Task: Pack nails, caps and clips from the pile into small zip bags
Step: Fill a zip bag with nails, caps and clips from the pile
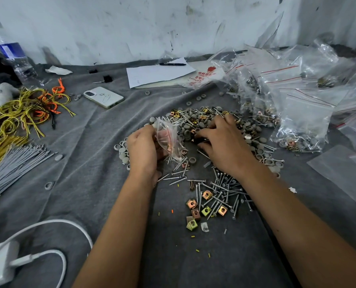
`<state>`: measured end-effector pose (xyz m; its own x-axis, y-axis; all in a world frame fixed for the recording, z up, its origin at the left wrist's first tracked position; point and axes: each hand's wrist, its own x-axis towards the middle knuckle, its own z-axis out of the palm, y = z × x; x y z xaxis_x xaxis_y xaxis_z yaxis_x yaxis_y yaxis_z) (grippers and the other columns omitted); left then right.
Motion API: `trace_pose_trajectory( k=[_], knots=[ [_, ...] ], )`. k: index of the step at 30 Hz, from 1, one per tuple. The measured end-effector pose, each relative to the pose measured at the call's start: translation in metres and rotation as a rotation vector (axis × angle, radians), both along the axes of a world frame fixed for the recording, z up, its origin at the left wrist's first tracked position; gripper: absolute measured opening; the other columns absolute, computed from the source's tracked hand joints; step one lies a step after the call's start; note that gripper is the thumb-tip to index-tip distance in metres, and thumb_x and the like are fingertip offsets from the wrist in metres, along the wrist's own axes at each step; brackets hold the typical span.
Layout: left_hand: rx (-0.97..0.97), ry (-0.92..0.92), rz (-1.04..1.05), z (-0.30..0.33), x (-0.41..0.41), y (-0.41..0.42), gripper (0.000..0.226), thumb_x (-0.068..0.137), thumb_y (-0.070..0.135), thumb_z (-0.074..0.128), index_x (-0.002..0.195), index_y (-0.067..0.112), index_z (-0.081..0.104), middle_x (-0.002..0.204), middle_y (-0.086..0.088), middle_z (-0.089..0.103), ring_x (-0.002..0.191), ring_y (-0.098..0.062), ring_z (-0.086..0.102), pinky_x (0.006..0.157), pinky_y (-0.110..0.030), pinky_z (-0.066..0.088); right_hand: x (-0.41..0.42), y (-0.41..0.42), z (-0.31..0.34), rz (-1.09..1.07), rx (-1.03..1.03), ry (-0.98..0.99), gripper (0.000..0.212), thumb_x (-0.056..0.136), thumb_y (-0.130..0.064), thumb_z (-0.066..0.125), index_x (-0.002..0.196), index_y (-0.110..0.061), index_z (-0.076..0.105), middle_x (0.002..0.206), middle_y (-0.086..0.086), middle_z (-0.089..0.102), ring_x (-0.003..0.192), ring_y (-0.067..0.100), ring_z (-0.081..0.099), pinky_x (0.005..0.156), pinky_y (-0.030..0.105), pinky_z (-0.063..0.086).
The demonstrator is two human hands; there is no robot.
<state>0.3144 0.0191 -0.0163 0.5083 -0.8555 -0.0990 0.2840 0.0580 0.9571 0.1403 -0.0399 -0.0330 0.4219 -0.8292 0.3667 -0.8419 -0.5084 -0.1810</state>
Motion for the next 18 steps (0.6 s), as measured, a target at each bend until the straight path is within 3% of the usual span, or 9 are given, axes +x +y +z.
trace_pose_trajectory(
  k=[4,7,11,13,15,18],
  knots=[
    [-0.072,0.202,-0.238,0.005,0.003,0.002,0.024,0.099,0.012,0.036,0.077,0.016,0.044,0.097,-0.021,0.077,0.068,-0.027,0.071,0.051,-0.030,0.055,0.000,0.002,0.000,0.018,0.016,-0.024,0.033,0.093,-0.041,0.068,0.123,-0.028,0.071,0.118,0.005,0.052,0.121,0.025,0.037,0.097,0.043,0.047],
    [-0.051,0.152,-0.277,0.003,0.002,0.001,0.024,0.098,0.010,0.037,0.075,0.015,0.043,0.100,-0.019,0.078,0.070,-0.024,0.075,0.048,-0.024,0.054,-0.001,0.003,0.000,0.032,0.049,-0.039,0.042,0.090,-0.053,0.066,0.122,-0.026,0.070,0.116,0.006,0.049,0.117,0.023,0.036,0.090,0.042,0.048],
    [-0.032,-0.038,-0.267,0.000,-0.003,0.000,0.019,0.101,0.007,0.042,0.087,0.006,0.055,0.092,-0.012,0.079,0.076,-0.024,0.075,0.055,-0.027,0.058,-0.004,0.003,0.001,0.052,0.053,-0.071,0.050,0.087,-0.057,0.067,0.120,-0.021,0.072,0.114,0.005,0.052,0.114,0.022,0.037,0.087,0.041,0.047],
    [-0.058,-0.158,-0.294,0.000,-0.005,0.004,0.017,0.102,0.008,0.047,0.090,0.003,0.057,0.091,-0.011,0.078,0.075,-0.020,0.072,0.056,-0.027,0.055,-0.007,0.003,0.004,0.052,0.039,-0.150,0.042,0.089,-0.049,0.070,0.117,-0.017,0.073,0.110,0.005,0.058,0.111,0.021,0.043,0.083,0.037,0.046],
    [-0.098,-0.380,-0.333,0.000,-0.010,0.009,0.022,0.101,0.018,0.057,0.090,-0.002,0.059,0.089,-0.015,0.074,0.072,-0.018,0.065,0.057,-0.031,0.049,-0.012,0.002,0.006,0.050,0.018,-0.261,0.024,0.095,-0.033,0.069,0.111,-0.015,0.073,0.105,0.004,0.067,0.101,0.021,0.057,0.079,0.033,0.046],
    [-0.187,-0.755,-0.456,0.003,-0.018,0.016,0.044,0.083,0.044,0.080,0.084,0.007,0.056,0.085,-0.019,0.062,0.074,-0.023,0.057,0.065,-0.037,0.045,-0.016,0.003,0.007,0.061,0.061,-0.334,0.012,0.098,-0.021,0.067,0.106,-0.014,0.072,0.098,0.003,0.074,0.084,0.020,0.067,0.075,0.040,0.057]
  ],
)
